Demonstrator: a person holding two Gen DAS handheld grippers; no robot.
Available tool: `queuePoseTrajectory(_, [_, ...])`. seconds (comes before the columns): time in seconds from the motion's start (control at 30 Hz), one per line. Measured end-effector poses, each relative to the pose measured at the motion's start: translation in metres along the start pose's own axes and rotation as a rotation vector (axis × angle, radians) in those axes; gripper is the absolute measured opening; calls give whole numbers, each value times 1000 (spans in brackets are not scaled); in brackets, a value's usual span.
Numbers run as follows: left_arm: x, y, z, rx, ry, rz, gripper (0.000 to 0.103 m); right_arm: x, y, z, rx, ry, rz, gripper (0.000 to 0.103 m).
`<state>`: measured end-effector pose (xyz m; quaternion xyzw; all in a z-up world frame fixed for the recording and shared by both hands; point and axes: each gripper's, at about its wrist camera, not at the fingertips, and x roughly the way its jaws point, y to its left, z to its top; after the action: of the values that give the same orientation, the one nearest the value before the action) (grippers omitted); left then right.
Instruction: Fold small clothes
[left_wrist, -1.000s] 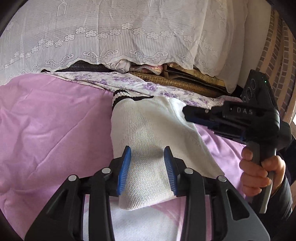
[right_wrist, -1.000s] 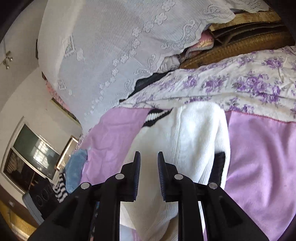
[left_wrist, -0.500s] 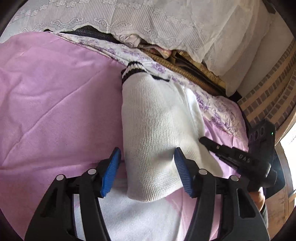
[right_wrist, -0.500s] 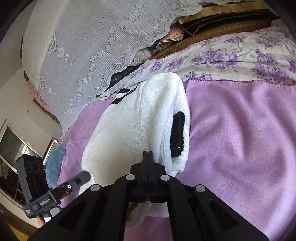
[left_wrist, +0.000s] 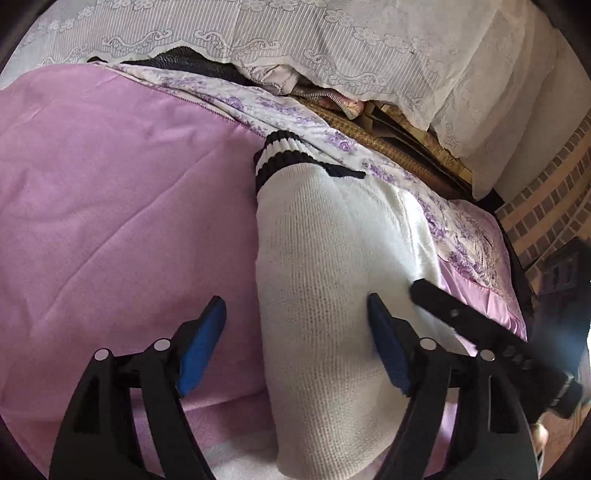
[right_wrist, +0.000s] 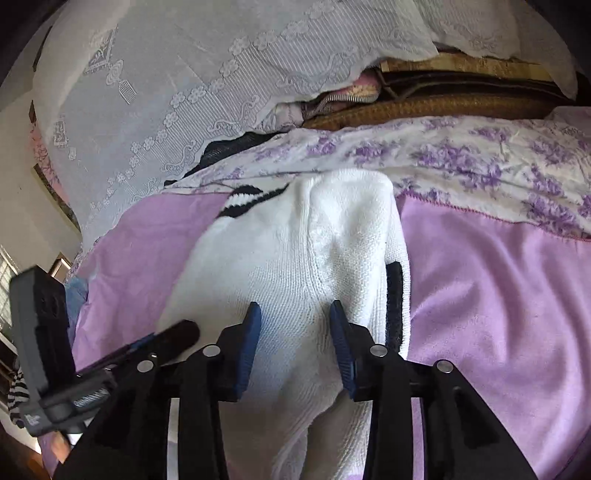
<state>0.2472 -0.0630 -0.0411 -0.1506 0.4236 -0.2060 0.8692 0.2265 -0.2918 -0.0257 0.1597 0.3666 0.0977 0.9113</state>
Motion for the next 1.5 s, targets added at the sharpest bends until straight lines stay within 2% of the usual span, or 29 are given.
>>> queuePoseTrajectory(0.13, [2,-5,-4,36,-19,36,78,-4,0,-4,-24,-17,-6,37])
queuePoseTrajectory(0.27, [-2,4,-5,-12,-11,-15,78,-9,0,-10,-26,-31,-6,37])
queuePoseTrajectory(0.37, [-16,6,-9,-37,-30,-51,73,-19,0,-17,1,-62,-4,37])
queuePoseTrajectory(0.4, [-23,4,-11,-37,-46,-69,69,-24,3,-20,-2,-71,-16,39])
queuePoseTrajectory(0.47, [-37,-3,-10,-15,-83,-100,69,-36,12,-22,-30,-102,-45,41])
queuePoseTrajectory(0.57, [-46,-16,-5,34,-135,-99,69,-50,23,-20,-73,-164,-59,47])
queuePoseTrajectory(0.67, [-37,-20,0,52,-126,-74,69,-51,17,-17,-62,-190,-91,56])
queuePoseTrajectory(0.77, [-8,-12,1,41,-53,-10,70,-33,-6,-17,-7,-132,-135,57])
queuePoseTrajectory(0.8, [3,-6,1,19,-17,-9,80,-23,-18,-18,38,-85,-140,60])
queuePoseTrajectory(0.83, [7,3,2,-29,-2,-33,84,-16,-30,-19,100,-58,-105,65])
queuePoseTrajectory(0.87, [7,9,3,-60,8,-60,84,-14,-43,-20,169,-51,-56,71])
queuePoseTrajectory(0.93, [6,13,4,-77,13,-84,84,-11,-58,-21,242,-35,15,73])
queuePoseTrajectory(1.07, [-2,11,2,-72,3,-95,81,-13,-51,-26,220,-48,5,74])
queuePoseTrajectory(1.17, [-14,16,6,-106,-22,-164,81,-22,-57,-26,259,-78,30,74])
queuePoseTrajectory(1.27, [-26,19,13,-131,-56,-226,81,-34,-67,-22,323,-123,100,74])
queuePoseTrajectory(1.33, [-24,19,20,-134,-50,-258,81,-36,-72,-18,351,-133,128,74])
queuePoseTrajectory(1.5, [7,22,27,-123,25,-218,81,-26,-71,-5,348,-111,145,74])
